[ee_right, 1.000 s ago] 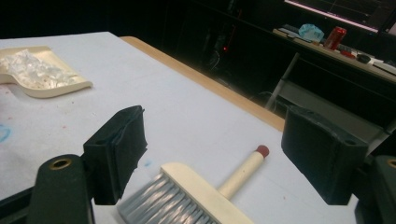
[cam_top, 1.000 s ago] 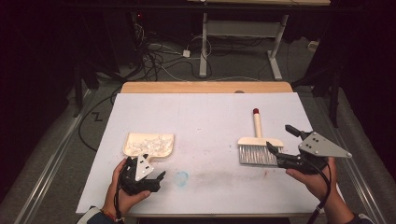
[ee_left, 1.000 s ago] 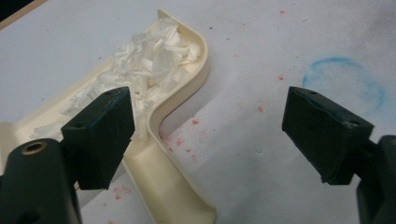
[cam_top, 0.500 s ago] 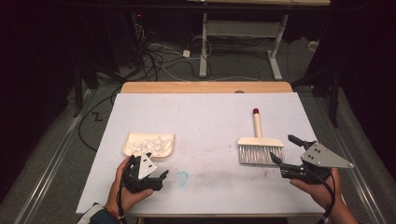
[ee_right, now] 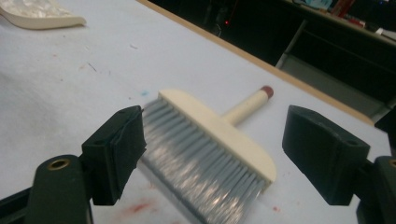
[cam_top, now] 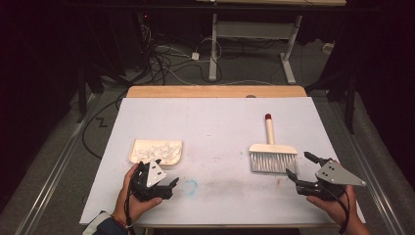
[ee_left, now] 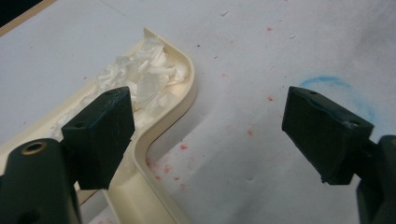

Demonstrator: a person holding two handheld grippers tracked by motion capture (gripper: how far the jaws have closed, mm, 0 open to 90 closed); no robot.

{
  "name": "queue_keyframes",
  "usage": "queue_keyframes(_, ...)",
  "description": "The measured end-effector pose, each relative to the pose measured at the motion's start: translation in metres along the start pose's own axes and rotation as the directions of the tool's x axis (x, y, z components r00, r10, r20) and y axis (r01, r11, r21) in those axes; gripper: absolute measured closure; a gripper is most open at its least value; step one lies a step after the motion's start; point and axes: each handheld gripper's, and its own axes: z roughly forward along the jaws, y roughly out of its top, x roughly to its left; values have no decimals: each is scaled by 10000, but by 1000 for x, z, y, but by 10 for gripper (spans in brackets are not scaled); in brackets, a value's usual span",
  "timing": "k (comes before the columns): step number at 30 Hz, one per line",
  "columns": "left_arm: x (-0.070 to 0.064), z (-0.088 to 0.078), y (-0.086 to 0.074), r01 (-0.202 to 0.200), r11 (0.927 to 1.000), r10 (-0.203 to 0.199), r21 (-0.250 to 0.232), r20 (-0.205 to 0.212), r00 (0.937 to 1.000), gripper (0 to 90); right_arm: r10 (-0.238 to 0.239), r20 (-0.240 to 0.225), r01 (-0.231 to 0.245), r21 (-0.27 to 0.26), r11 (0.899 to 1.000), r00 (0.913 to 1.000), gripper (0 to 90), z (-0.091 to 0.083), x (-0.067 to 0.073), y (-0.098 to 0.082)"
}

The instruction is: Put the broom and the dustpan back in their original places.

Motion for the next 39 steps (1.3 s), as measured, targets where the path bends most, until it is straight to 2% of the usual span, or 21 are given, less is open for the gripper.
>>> queue_keyframes(3,0,0,0,-31,10000,31,-2,24,10000,163,-36,96,34,176,9998,9999,221,1,2,-11)
queue_keyframes(5,-1,0,0,-63,10000,63,-23,6,10000,163,323,62,-324,183,9993,9995,221,0,1,-14)
queue_keyframes(9,-2,-1,1,-93,10000,93,-19,-51,9999,164,482,174,-484,85,9988,9987,220,-2,0,-14)
queue_keyframes(19,-4,-4,0,-237,9997,237,-71,24,9997,164,126,69,-125,-79,9999,9999,220,-3,6,-8)
queue_keyframes(23,-6,-4,0,-268,9996,268,-119,40,9996,164,-32,92,32,6,10000,10000,223,-4,10,-7)
queue_keyframes(29,-5,-2,0,-233,9997,234,-72,61,9997,164,-64,228,63,35,10000,9997,222,-4,10,-6)
queue_keyframes(34,-6,-1,1,-355,9994,355,-29,94,9993,164,-6,365,4,41,10000,9993,222,-5,8,-6)
queue_keyframes(39,-6,-2,1,-306,9995,306,-59,65,9995,164,-56,333,56,0,10000,9994,222,-5,8,-5)
